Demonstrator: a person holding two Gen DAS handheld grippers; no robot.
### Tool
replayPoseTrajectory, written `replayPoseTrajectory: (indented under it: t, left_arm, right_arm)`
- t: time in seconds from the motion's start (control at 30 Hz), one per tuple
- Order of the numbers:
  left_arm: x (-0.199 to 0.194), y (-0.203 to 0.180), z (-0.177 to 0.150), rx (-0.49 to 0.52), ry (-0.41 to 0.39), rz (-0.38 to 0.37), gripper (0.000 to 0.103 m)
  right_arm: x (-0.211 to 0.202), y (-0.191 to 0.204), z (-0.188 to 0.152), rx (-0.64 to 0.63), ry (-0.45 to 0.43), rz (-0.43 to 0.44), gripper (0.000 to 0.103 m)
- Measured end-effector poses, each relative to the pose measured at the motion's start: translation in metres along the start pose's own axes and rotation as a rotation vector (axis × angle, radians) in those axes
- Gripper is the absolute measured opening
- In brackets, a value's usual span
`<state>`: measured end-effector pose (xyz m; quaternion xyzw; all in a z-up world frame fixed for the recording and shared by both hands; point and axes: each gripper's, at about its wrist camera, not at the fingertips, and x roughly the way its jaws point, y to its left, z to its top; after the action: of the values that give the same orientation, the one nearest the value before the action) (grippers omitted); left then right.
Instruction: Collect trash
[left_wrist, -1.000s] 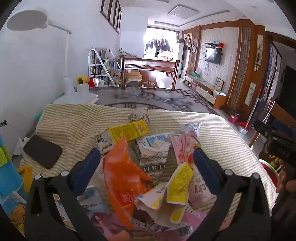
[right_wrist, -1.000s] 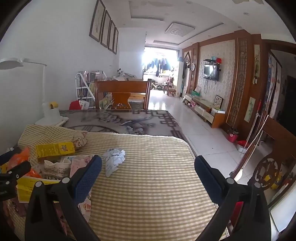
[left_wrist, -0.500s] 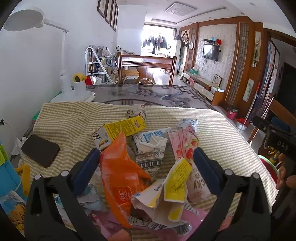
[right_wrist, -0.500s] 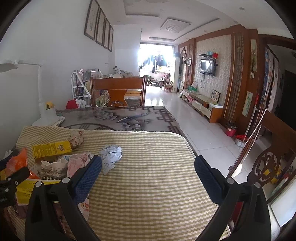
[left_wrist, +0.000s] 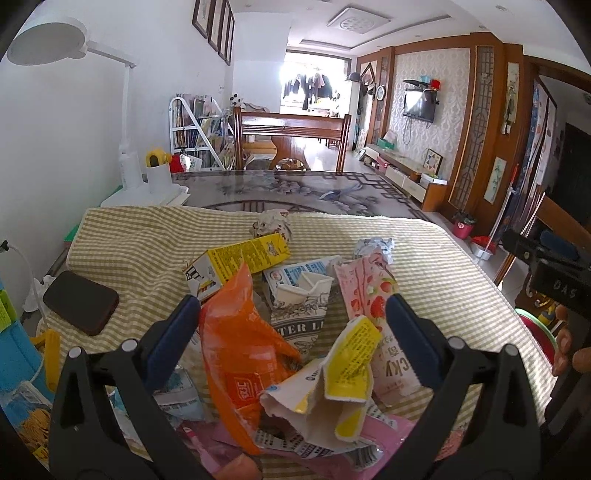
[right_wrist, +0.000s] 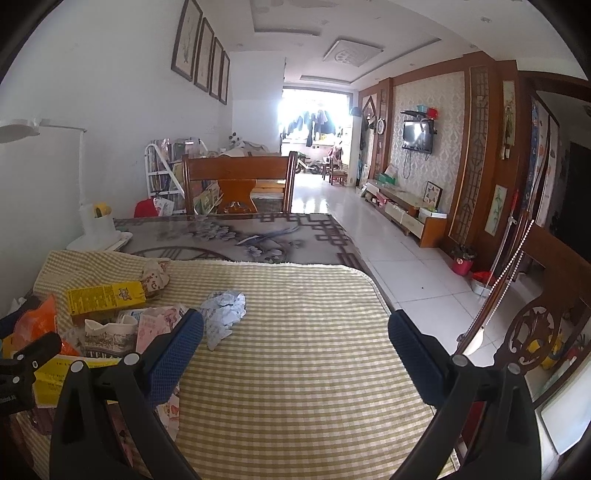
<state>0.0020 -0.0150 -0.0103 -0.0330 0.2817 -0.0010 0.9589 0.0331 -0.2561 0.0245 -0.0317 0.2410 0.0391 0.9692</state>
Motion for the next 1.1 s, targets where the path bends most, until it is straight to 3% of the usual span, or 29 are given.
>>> replayPoseTrajectory:
  t: [0.8, 1.1]
  left_arm:
    - [-0.002, 0.0015, -0.001, 0.0, -0.013, -0.001, 0.098]
    - [0.0053, -0.0015, -0.0081, 0.021, 0.008, 0.03, 0.098]
  right_arm:
    - [0.0027, 0.0036, -0.0049, -0.028, 0.042, 0.014, 0.096]
    - [0.0011, 0.0061, -0.0045, -0.044, 0.041, 0.015, 0.096]
